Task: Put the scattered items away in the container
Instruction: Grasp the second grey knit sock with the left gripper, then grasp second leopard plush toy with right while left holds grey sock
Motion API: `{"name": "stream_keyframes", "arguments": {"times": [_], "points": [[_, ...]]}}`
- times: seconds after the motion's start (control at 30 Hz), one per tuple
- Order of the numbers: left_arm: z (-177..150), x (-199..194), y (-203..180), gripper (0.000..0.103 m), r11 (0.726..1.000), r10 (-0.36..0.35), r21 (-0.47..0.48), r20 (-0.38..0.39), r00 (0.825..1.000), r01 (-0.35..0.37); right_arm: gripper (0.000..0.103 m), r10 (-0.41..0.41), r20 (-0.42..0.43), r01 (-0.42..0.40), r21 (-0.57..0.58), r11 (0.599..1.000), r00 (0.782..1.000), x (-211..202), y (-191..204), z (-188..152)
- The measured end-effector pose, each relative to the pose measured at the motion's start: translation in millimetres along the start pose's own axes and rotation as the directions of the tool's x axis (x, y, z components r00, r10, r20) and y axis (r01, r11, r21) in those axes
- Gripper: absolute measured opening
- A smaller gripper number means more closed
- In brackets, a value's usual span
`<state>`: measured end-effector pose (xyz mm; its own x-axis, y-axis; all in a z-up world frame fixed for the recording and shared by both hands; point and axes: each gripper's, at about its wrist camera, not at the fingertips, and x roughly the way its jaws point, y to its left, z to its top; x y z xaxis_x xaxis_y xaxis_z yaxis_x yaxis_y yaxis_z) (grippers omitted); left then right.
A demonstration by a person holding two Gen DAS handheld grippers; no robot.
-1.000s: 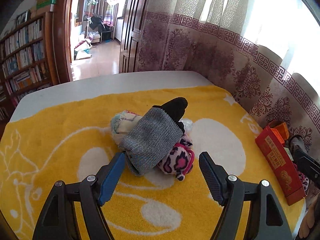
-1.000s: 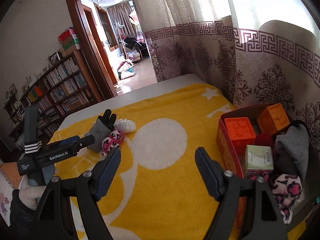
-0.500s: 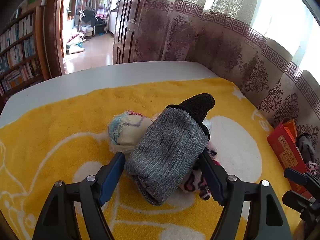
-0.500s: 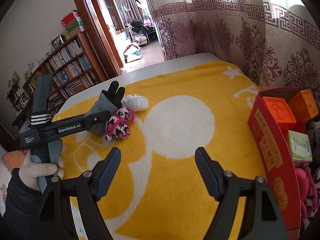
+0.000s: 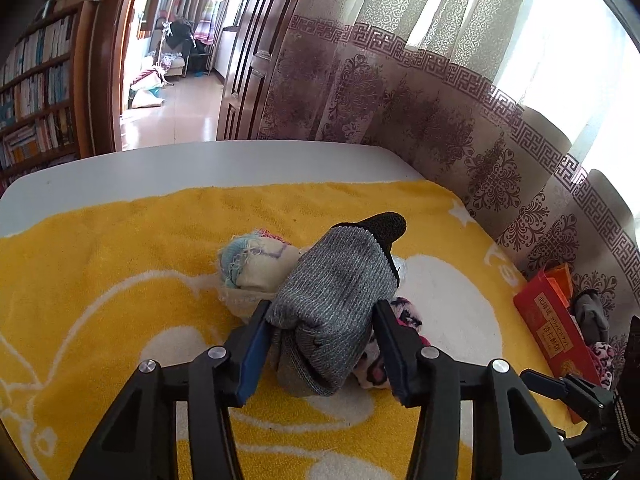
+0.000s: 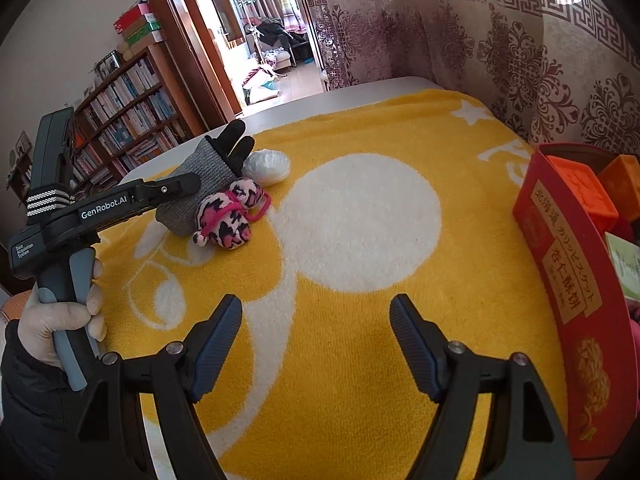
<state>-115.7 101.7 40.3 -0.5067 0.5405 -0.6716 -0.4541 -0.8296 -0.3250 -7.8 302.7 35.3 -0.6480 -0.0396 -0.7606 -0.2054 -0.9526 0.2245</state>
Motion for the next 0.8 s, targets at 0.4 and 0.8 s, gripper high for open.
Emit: {"name": "stream_keyframes", "arguments": {"times": [0.4, 0.8], "points": [[-2, 10, 5, 0.077, 0.999, -0.04, -0.003, -0.05, 0.998, 0.04, 0.08, 0.006, -0.027, -0.006, 0.014, 1.0, 1.0, 3, 9, 18], [-7, 19, -29, 0.078, 0.982, -0.163, 0.07, -0.163, 0.973, 0.176, 0.08, 0.004, -0.021, -0.002, 0.087, 0.996, 1.0, -1, -3, 9]]}}
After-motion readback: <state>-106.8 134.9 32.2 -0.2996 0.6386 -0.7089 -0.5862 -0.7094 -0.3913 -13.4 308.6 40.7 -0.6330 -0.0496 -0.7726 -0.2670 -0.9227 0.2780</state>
